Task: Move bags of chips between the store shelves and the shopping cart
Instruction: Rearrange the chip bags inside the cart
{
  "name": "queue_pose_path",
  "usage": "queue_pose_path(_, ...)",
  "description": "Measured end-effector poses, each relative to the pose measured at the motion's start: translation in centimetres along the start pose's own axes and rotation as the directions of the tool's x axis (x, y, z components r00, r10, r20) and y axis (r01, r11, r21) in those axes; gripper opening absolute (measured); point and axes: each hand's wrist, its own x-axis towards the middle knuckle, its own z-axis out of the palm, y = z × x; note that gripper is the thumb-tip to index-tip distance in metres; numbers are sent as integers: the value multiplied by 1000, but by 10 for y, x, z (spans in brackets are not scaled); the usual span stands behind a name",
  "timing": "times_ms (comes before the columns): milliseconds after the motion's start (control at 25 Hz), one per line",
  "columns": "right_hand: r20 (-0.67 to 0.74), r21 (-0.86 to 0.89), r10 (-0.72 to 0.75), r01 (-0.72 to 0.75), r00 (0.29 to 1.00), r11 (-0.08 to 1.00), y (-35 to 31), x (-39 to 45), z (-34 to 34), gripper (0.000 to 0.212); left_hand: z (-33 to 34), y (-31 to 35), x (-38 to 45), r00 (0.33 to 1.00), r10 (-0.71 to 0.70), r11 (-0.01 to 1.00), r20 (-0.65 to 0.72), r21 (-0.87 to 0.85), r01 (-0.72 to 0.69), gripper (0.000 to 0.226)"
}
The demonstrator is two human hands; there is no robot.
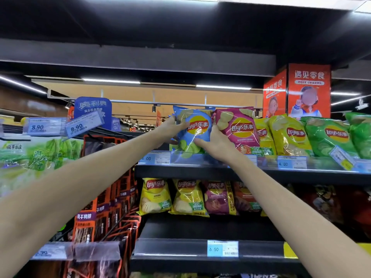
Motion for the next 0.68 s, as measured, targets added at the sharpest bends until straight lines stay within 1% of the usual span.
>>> queue_pose_path(40,-8,-65,-38,37,999,997,0,-8,-1,83,1,0,-2,1000,-6,1000,-19,8,6,39)
queue_pose_path(120,-10,-144,-113,111,994,983,1,-25,-6,85,-1,1,-8,998,-23,997,-64,65,28,46)
queue_pose_path(200,-13,-196,-209,202,978,960,5,-44,-13,78,-4,4,-20,995,-5,974,-103,226,28,57)
queue_pose_path(240,-22,-217,-261,250,965,944,7,-53,-16,73,-5,5,-30,993,32,946,-117,324,8,61)
queue_pose_path(280,-24,-226,-301,288,953,931,9,-62,-19,67,-5,8,-43,989,85,910,-124,413,-27,63)
queue_pose_path(360,3,-228,-355,346,935,910,12,-82,-22,54,-2,9,-77,970,208,821,-123,561,-105,56)
queue_pose_path(440,63,-231,-392,396,918,889,15,-103,-20,45,-1,5,-118,942,315,688,-116,711,-143,48)
queue_pose_path(480,103,-236,-407,420,907,876,15,-115,-16,44,0,1,-139,932,344,626,-110,768,-140,47)
queue_pose_path(560,188,-262,-416,453,890,852,16,-140,-4,43,0,-9,-186,937,339,550,-88,827,-121,45)
queue_pose_path(640,271,-271,-426,493,863,827,14,-168,11,43,1,-19,-239,956,288,470,-62,878,-85,45)
queue_pose_path(680,295,-262,-445,519,846,814,11,-187,19,42,2,-24,-268,967,244,417,-68,908,-41,46)
